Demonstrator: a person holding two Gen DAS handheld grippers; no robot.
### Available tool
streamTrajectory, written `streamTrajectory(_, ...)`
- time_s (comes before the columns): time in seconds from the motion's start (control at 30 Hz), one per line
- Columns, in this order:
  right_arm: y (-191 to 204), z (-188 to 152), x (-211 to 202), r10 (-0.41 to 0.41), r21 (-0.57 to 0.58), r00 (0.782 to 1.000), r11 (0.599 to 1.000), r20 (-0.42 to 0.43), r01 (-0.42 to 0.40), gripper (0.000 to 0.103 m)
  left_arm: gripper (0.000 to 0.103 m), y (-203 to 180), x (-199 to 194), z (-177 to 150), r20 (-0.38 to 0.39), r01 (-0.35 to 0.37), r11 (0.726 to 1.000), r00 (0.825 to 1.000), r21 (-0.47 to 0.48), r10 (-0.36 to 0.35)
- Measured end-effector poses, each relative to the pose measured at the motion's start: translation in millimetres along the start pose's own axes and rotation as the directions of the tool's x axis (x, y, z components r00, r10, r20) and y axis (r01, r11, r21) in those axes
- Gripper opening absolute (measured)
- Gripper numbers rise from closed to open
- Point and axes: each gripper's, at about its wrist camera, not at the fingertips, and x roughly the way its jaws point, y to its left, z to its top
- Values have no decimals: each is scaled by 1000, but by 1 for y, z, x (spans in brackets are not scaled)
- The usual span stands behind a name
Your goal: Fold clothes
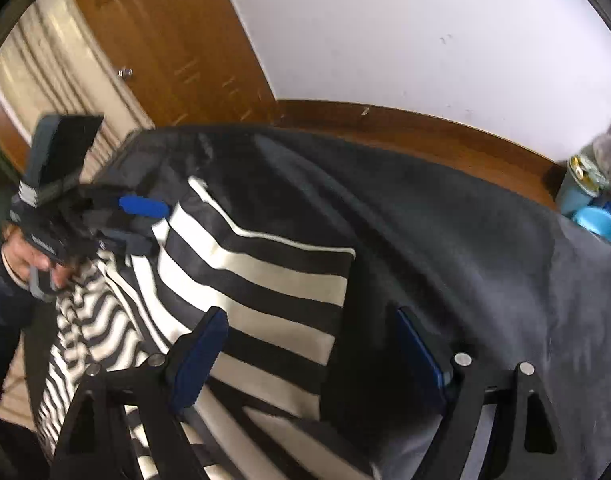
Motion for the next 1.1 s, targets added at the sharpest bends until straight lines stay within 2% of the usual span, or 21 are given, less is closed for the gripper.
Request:
streamTrajectory(0.03,1,1,1,7,-4,1000,1000,3,-7,62,79,1,1,2,3,13,1000,1000,-1,-13)
streamTrajectory(0.07,1,1,2,14,-8,1000,1000,3,-13,40,71,1,3,4,2,26,1000,1000,-3,-26)
streamTrajectory(0.1,2,2,3,21,-11,1000,1000,0,-21,32,60,1,5,6,0,38,999,999,-6,-38)
streamTrajectory(0.13,2,2,5,28,-13,1000,1000,-2,-28,31,28,1,8,7,-15,57,998,998,-12,-57)
streamTrajectory(0.17,4,2,5,39,-21,999,999,-5,-39,25,8,1,13,7,-37,66,998,997,-21,-67)
streamTrajectory(0.27,17,-1,-2,84,-71,996,994,9,-83,12,7,-9,12,2,-43,70,997,997,23,-69)
streamTrajectory(0.37,31,-4,-25,136,-127,987,984,86,-124,12,7,-18,-6,-2,11,91,994,996,59,-92)
streamTrajectory(0.47,47,-12,-62,221,-204,961,961,168,-186,12,7,-25,-38,-9,96,132,987,985,89,-140)
streamTrajectory(0.53,61,-19,-80,281,-261,942,938,185,-228,12,5,-35,-57,-20,118,162,977,977,136,-178)
streamTrajectory(0.6,74,-25,-83,281,-291,946,930,164,-226,12,5,-47,-71,-33,115,192,961,969,198,-217)
streamTrajectory(0.67,82,-33,-83,257,-298,956,932,141,-206,12,5,-60,-72,-47,81,181,951,975,251,-207)
streamTrajectory(0.73,76,-32,-70,143,-252,980,962,136,-106,16,5,-66,-64,-49,55,168,951,981,260,-188)
streamTrajectory(0.77,70,-30,-62,77,-220,988,974,133,-46,24,5,-65,-60,-48,53,150,956,984,253,-169)
streamTrajectory(0.83,52,-25,-49,1,-126,993,992,121,15,60,5,-58,-55,-46,58,115,967,990,226,-131)
streamTrajectory(0.87,44,-24,-44,-21,-79,993,996,117,30,81,5,-48,-54,-42,73,89,979,992,185,-104)
streamTrajectory(0.93,31,-19,-34,-50,-23,994,998,96,52,81,9,-25,-52,-34,93,48,994,994,95,-56)
streamTrajectory(1.0,24,-12,-24,-57,-2,995,998,77,58,81,29,-6,-45,-25,91,31,999,995,23,-33)
streamTrajectory(1.07,17,-3,-13,-25,19,998,1000,54,24,81,69,5,-37,-20,76,42,999,996,-16,-41)
streamTrajectory(1.1,14,1,-8,-9,30,999,1000,42,8,81,73,8,-32,-18,65,63,998,996,-25,-61)
